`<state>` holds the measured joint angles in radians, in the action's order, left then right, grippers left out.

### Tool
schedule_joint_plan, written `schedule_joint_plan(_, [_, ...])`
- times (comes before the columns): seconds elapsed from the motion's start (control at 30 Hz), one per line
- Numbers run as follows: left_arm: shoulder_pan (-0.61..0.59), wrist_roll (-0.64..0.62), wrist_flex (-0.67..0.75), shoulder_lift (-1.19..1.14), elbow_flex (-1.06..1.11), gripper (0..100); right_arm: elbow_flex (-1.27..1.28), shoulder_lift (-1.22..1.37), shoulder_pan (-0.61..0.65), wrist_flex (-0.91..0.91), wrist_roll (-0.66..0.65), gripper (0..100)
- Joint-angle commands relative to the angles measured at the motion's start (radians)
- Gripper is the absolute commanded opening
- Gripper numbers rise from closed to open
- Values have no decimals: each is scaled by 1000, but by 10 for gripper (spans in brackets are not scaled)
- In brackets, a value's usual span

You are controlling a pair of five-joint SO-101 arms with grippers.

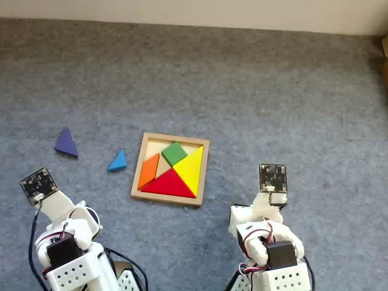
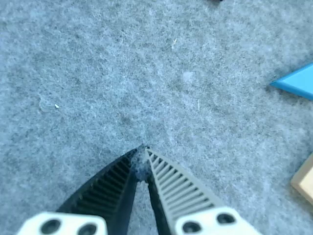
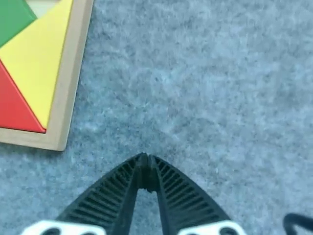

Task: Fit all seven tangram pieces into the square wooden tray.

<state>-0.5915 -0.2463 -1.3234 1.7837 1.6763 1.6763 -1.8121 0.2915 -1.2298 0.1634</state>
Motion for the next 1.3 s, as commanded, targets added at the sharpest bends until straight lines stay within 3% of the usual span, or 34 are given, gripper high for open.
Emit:
schedule_joint_plan(0.0, [-15, -8, 2, 35, 19, 6, 130, -13, -10, -5, -8, 4])
schedule_joint_plan(0.93, [-12, -6, 2, 35, 19, 6, 128, -25, -10, -7, -8, 4])
schedule_joint_plan(1.03, [27, -6, 2, 35, 19, 6, 128, -25, -10, -7, -8, 4])
schedule_joint_plan(1.27, [242, -8, 0, 35, 19, 6, 128, -25, -10, -7, -8, 4])
